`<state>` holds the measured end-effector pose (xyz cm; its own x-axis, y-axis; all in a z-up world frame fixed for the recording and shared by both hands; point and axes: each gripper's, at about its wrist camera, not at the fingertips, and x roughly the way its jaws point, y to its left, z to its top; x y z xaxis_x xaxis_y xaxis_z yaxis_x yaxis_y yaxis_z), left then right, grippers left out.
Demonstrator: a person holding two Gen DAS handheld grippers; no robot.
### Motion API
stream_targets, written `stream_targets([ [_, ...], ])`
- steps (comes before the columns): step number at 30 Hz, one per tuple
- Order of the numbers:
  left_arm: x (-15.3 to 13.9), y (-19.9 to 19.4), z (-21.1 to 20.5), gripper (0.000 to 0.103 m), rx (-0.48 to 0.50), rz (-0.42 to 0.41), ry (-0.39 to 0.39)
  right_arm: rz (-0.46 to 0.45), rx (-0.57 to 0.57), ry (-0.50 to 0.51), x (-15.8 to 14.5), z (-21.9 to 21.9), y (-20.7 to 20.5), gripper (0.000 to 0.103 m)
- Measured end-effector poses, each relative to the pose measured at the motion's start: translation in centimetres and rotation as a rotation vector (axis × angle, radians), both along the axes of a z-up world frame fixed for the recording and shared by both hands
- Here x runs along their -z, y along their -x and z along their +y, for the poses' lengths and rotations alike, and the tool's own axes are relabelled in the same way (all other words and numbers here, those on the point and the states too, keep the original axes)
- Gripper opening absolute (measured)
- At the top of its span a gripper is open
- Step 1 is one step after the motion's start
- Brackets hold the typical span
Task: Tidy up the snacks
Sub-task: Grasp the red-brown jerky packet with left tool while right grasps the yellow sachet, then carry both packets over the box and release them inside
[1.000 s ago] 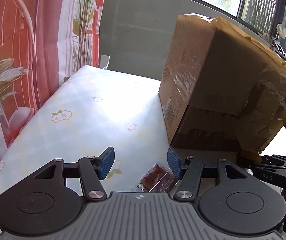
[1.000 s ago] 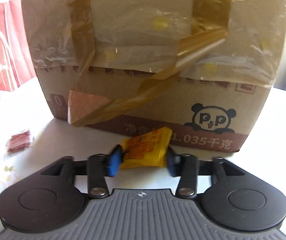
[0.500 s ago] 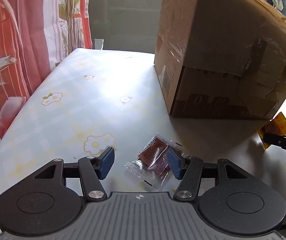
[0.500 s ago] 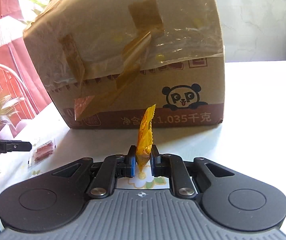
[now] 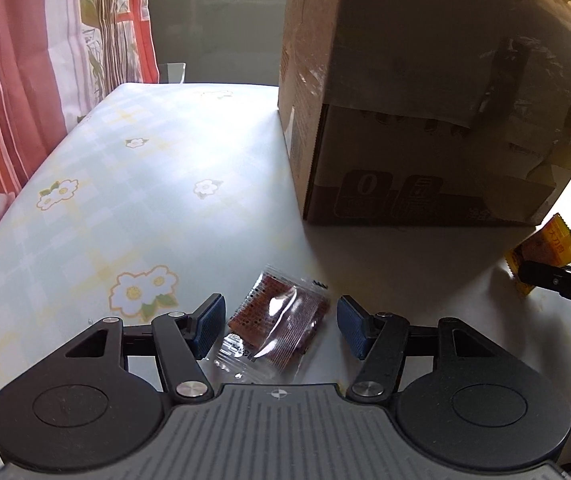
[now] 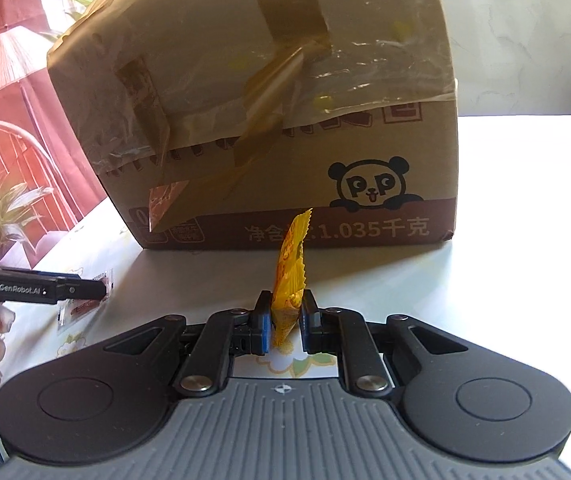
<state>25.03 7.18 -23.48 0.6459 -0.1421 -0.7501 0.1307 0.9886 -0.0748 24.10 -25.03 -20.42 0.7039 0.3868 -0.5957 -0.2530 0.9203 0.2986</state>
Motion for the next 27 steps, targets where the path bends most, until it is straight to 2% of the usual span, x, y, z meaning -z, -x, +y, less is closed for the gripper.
stream_targets([
  [5,0.1,1.4,-1.0,0.069,0.024,0.009,0.028,0.013,-0.001,-0.012,0.1,0.0,-0.3,0.015],
  [8,0.3,1.5,-1.5,0.069,0.018,-0.003,0.0,0.013,0.0,-0.012,0.1,0.2,-0.4,0.015],
  [13,0.6,0.4,-1.9,0.067,-0.053,-0.019,-0.057,0.013,-0.005,-0.019,0.1,0.1,-0.3,0.015],
  [14,0.6,0.4,-2.1,0.061,-0.063,-0.026,-0.079,0.014,-0.005,-0.02,0.1,0.1,-0.4,0.015],
  [15,0.6,0.5,-2.3,0.05,-0.061,-0.039,-0.082,0.014,-0.005,-0.022,0.1,0.0,-0.3,0.015],
  [18,0.4,1.1,-2.5,0.041,-0.073,-0.049,-0.076,0.014,-0.005,-0.025,0.1,0.0,-0.4,0.015],
  [27,-0.4,2.2,-1.9,0.04,-0.092,-0.044,-0.014,0.007,-0.013,-0.031,0.1,0.0,-0.3,0.015],
])
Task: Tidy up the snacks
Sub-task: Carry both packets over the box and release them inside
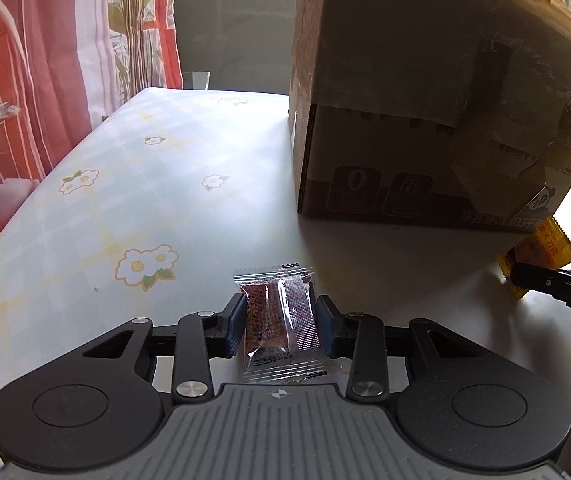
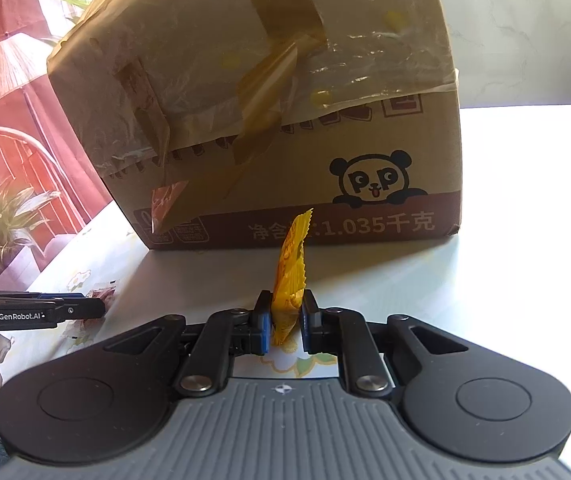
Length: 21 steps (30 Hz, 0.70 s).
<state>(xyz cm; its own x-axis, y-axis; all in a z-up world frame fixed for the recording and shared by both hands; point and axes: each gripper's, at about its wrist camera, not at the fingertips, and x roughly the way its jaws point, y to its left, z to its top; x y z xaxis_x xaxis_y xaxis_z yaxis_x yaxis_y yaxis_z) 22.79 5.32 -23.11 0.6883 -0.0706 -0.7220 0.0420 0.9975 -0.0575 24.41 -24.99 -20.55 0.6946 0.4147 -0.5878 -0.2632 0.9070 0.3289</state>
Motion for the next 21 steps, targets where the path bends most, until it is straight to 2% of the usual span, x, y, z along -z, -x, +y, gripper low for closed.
stream_targets([
  [5,-1.9,0.8,-0.5,0.04,0.019,-0.049,0.026,-0.033,0.004,0.001,-0.7,-0.1,0.8,0.015],
  [11,-6.1,2.0,-1.8,0.04,0.082,-0.158,0.043,-0.083,-0.001,-0.011,-3.3,-1.2,2.6,0.015],
  [15,-10.0,2.6,-2.7,0.04,0.142,-0.245,0.063,-0.145,-0.007,-0.015,-6.7,-2.4,3.7,0.015],
  [21,-16.8,1.7,-4.5,0.04,0.24,-0.392,0.116,-0.299,-0.095,0.005,-14.5,-2.7,2.7,0.015],
])
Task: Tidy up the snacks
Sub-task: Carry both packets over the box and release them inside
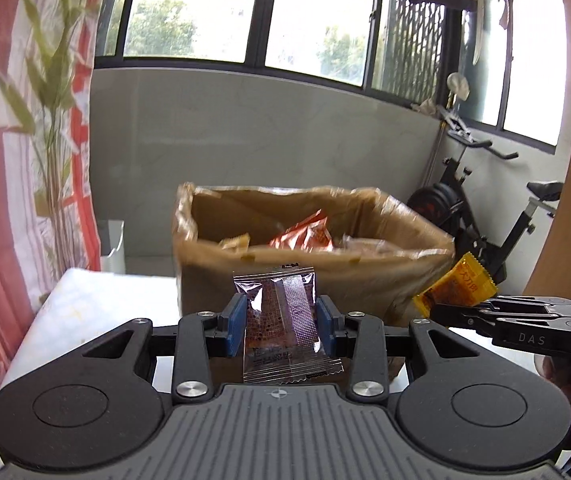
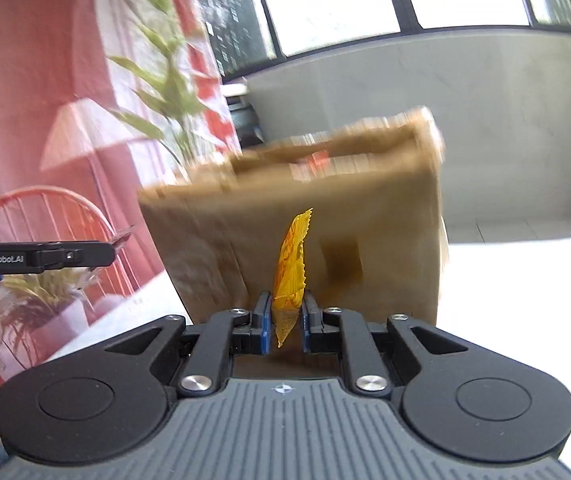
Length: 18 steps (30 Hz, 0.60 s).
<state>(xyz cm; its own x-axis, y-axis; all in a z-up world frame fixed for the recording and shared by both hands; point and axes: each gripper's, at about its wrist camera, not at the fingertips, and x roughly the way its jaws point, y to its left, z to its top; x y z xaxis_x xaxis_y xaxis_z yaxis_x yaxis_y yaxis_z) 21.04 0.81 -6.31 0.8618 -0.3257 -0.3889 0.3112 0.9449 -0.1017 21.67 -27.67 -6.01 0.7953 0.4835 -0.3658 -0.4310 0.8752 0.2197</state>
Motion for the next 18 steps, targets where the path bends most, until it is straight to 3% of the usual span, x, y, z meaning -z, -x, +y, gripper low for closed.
stream_targets([
  [4,-2.7,-3.3,-2.0,0.04,0.01,-0.074,-0.012,-0.073,0.007,0.035,-4.1,0.5,-3.1,0.015],
  [7,-3.3,-6.5,-3.7,0.04,-0.015,-0.076,-0.042,-0.079,0.042,0.078,-5.3,1.5,-6.3,0.015],
  [14,-2.3,-12.1,-6.7,0.04,-0.072,-0.02,-0.075,0.03,0.122,0.158,-4.0,3.2,-12.7,0.015],
  [18,-1.4,-13.7,-7.4,0.05,-0.054,0.024,-0.08,0.054,0.139,0.198,-3.2,3.6,-13.8,0.023],
])
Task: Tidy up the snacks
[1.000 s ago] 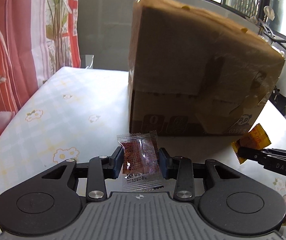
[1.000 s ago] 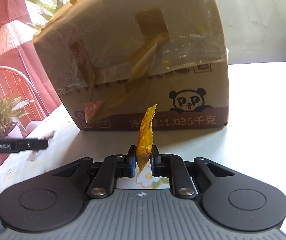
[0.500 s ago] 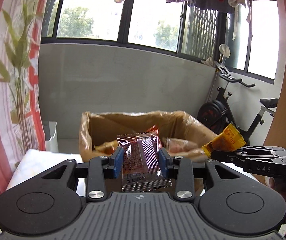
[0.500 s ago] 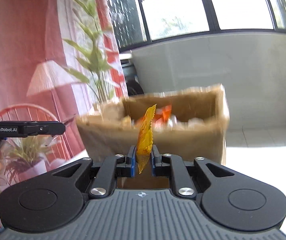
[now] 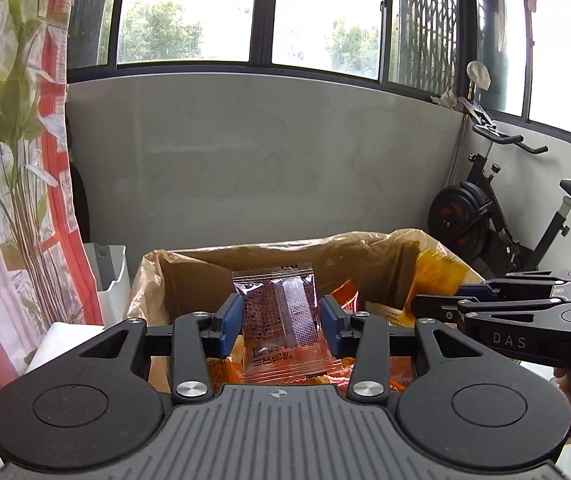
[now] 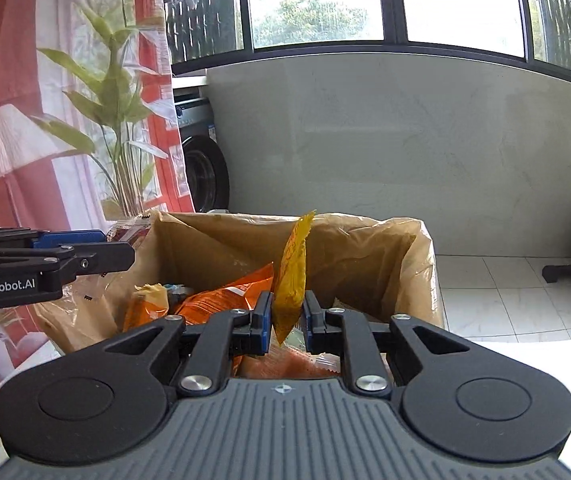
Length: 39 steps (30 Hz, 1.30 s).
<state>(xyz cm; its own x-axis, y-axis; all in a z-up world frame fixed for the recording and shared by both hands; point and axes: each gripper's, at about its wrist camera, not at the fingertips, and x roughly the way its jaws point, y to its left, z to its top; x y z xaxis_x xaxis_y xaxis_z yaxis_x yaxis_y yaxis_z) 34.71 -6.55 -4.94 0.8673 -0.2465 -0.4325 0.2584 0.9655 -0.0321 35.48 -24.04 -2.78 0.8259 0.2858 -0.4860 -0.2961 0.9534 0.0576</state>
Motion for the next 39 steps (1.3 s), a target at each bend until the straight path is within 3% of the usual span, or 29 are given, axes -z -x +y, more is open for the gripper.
stream_targets([
  [2,0.2,-0.2,0.1,0.061,-0.005,0.005,-0.009,-0.006,-0.001,0.01,0.1,-0.1,0.3,0.054],
  [4,0.1,-0.3,0.4,0.071,-0.012,-0.006,-0.028,-0.014,0.0,0.009,0.0,-0.3,0.6,0.068],
  [8,-0.7,0.0,1.0,0.089,-0.019,0.0,-0.022,-0.03,0.029,0.011,-0.8,-0.4,1.3,0.084],
  [11,-1.4,0.9,1.6,0.089,-0.003,-0.02,-0.028,-0.048,0.028,0.002,-1.5,-0.6,2.1,0.09],
  [15,-2.5,2.6,1.7,0.092,-0.029,-0.06,-0.08,-0.067,0.037,-0.017,-2.7,-0.9,3.3,0.094],
  [20,-3.7,5.4,2.5,0.096,-0.065,-0.068,-0.033,-0.122,0.068,-0.055,-4.3,-1.2,6.1,0.103],
  [29,-6.0,9.3,3.4,0.096,-0.123,-0.095,-0.011,-0.142,0.151,-0.071,-6.0,-1.4,9.6,0.103],
  [35,-6.9,11.3,2.5,0.096,-0.155,-0.139,-0.071,-0.133,0.147,-0.109,-6.6,-1.4,11.6,0.103],
  [39,-7.1,12.3,2.7,0.096,-0.136,-0.127,-0.03,-0.13,0.158,-0.108,-6.9,-1.4,12.7,0.103],
])
